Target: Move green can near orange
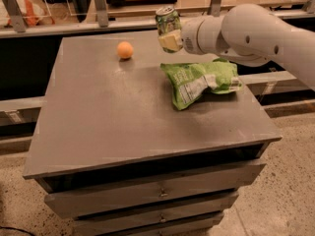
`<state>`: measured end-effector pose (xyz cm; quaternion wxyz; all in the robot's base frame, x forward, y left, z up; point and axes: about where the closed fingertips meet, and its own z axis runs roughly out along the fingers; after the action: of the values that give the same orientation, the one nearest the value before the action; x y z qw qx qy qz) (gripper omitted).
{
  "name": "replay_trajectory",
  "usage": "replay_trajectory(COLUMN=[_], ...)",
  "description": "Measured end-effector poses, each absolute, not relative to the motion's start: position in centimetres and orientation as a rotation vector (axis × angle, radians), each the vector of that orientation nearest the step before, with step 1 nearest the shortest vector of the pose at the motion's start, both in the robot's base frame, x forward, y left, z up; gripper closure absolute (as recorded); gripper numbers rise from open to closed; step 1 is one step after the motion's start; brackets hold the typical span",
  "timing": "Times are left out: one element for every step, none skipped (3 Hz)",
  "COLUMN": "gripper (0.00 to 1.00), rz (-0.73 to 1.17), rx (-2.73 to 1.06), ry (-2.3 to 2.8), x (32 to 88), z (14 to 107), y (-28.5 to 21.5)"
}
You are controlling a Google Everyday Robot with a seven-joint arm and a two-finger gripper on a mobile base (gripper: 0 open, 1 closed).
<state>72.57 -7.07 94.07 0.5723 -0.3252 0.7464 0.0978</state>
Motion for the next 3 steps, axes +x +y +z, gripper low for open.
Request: replay_trajectory(gripper=[1.0,1.0,1.0], rz=[0.303,0.381,0.452], rx=[-0.784,-0.785,-0.777], ry=[1.747,1.756,1.74], x=[74.5,75.5,76.2], z=[94.3,93.5,92.3], y=[-5.4,-3.6,-2.7])
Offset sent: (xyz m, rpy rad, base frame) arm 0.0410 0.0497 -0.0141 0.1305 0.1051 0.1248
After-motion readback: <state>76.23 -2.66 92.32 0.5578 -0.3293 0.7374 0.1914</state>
